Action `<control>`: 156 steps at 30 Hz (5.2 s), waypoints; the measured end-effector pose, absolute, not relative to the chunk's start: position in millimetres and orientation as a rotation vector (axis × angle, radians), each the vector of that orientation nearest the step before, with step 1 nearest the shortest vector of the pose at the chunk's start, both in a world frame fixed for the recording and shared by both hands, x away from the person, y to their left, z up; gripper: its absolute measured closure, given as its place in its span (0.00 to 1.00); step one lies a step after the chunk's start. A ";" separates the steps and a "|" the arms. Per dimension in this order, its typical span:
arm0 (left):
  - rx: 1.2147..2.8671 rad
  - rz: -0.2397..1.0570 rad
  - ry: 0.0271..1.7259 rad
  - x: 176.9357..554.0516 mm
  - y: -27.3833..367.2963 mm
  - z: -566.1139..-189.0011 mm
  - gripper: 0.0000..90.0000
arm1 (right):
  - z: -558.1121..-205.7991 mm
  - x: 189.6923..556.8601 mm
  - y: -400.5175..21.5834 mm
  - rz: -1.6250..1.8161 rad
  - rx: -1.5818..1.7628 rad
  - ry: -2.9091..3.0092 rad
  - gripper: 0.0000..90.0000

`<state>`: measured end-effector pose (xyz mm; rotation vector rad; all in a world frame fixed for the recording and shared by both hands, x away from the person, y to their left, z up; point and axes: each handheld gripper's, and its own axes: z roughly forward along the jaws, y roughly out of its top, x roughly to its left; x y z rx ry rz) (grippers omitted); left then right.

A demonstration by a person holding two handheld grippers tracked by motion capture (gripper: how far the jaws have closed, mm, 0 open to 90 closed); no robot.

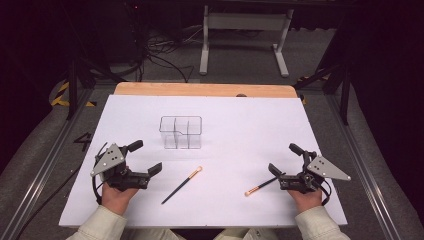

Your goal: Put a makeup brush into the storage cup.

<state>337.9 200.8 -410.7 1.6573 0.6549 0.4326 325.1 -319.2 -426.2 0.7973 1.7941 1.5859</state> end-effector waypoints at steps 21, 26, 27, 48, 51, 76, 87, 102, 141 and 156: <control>1.686 0.392 0.583 346.0 158.6 -396.6 0.00 | -426.7 326.4 -319.7 1.602 0.805 1.813 0.00; 1.731 0.394 0.589 347.4 151.4 -393.7 0.01 | -426.4 326.3 -320.4 1.600 0.802 1.815 0.00; 1.744 0.389 0.595 347.6 150.1 -392.2 0.01 | -426.4 326.2 -320.5 1.599 0.803 1.816 0.00; 2.088 0.308 0.690 363.4 125.9 -366.5 0.02 | -426.7 326.3 -321.4 1.626 0.809 1.842 0.00; 2.122 0.292 0.690 365.2 122.9 -365.4 0.03 | -426.4 326.3 -322.1 1.631 0.813 1.846 0.00; 2.368 0.185 0.777 381.6 94.7 -371.1 0.03 | -426.7 326.4 -322.6 1.639 0.798 1.837 0.00; 2.447 0.147 0.787 385.1 85.2 -375.5 0.06 | -426.9 326.5 -323.5 1.662 0.804 1.830 0.00; 2.532 0.107 0.781 389.8 76.3 -388.7 0.14 | -427.5 327.3 -324.3 1.678 0.820 1.828 0.00; 2.754 -0.059 0.845 394.2 62.0 -416.2 0.65 | -427.9 327.8 -324.3 1.683 0.819 1.838 0.00; 2.822 -0.060 0.853 391.7 56.8 -421.5 0.84 | -428.1 328.0 -324.2 1.685 0.821 1.841 0.00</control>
